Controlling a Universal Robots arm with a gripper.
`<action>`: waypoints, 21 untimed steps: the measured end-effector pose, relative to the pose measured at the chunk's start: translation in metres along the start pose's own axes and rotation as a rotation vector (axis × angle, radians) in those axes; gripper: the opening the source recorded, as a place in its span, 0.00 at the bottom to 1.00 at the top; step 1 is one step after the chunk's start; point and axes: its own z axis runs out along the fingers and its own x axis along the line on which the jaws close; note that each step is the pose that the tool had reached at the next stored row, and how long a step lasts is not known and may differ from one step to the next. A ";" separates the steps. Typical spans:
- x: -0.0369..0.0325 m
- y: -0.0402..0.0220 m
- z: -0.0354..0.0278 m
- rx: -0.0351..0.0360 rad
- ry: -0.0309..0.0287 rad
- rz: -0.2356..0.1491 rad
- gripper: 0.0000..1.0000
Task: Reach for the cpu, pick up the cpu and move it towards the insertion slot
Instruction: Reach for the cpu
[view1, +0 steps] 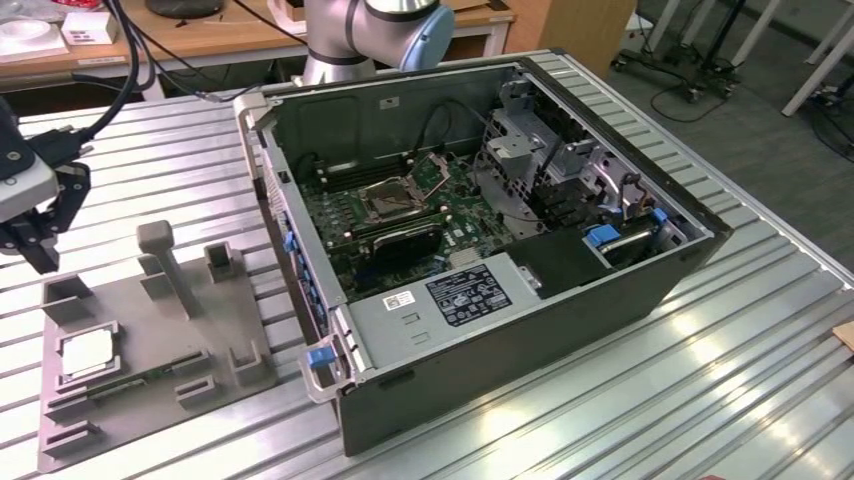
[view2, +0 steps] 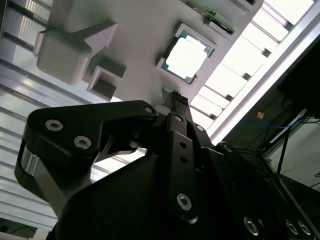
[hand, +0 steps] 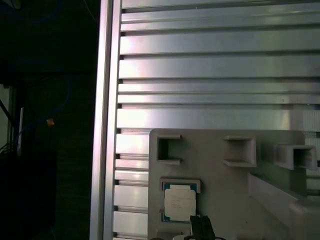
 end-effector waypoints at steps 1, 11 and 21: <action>0.0001 -0.0001 0.0003 0.0001 0.0002 0.000 0.11; 0.0006 -0.0007 0.0066 0.0001 0.0001 0.000 0.11; 0.0006 -0.0007 0.0080 0.0014 0.0002 0.000 0.11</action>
